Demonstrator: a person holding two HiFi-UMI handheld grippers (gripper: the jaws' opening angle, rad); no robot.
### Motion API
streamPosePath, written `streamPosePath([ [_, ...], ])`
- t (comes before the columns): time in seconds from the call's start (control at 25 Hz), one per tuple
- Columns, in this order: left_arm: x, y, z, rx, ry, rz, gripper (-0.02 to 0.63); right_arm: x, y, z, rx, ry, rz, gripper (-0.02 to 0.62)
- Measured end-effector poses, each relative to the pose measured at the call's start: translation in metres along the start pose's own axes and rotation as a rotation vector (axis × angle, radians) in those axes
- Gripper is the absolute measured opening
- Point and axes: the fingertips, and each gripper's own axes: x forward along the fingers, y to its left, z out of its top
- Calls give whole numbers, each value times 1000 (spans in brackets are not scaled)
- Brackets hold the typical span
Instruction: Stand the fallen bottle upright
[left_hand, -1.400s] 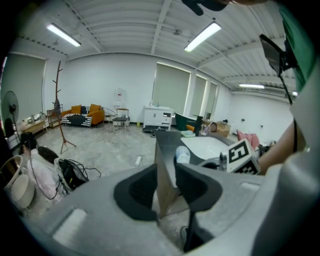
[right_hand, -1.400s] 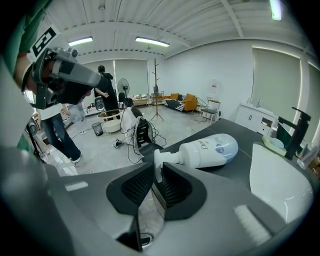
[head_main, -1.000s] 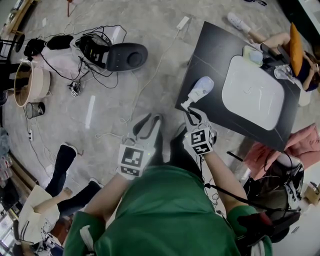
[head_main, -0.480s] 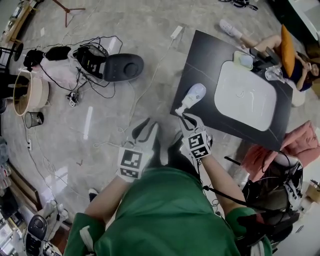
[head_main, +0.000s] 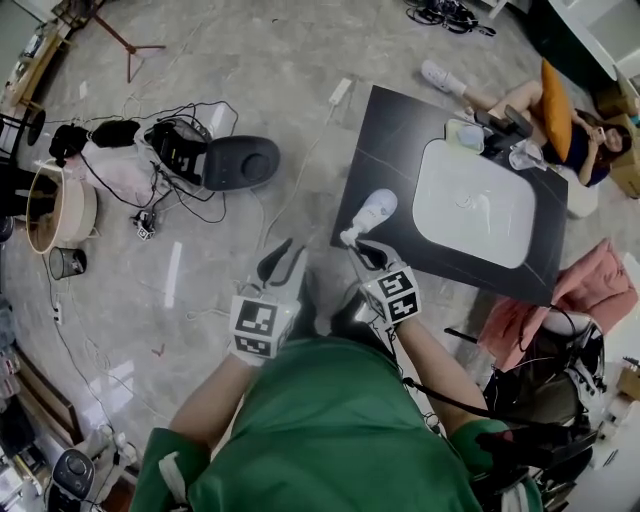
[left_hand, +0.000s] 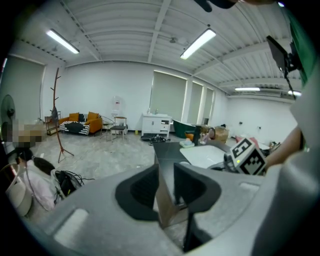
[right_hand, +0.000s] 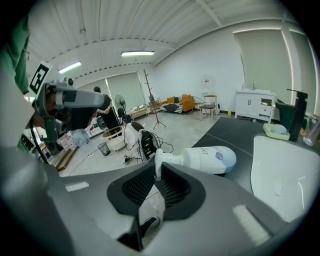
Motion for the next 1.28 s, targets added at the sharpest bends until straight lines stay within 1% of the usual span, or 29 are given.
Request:
streamPosePath([
  [0.12,0,1,10,9,-18,2,94,-7,-5,15,74,-44,1,41],
  [0.24,1,1,16,17,-32,3,94,-15,-12,27,174,-81,12,41],
  [0.44,2,2,25,3,-30,-2,94,-28,-21,47,348,-146,45,41],
  [0.56,5,4,33,6,-42,0,94,-36,-31,57,429,-186,52,41],
  [0.92,15,7,59,32,-80,0,94,-61,-66,80,670,-301,62,46],
  [1.16,29,-3,72,50,-90,-22,94,-80,-101,88,789,-384,34,49],
  [1.28,35,-6,76,57,-89,-31,94,-88,-118,90,885,-434,38,51],
])
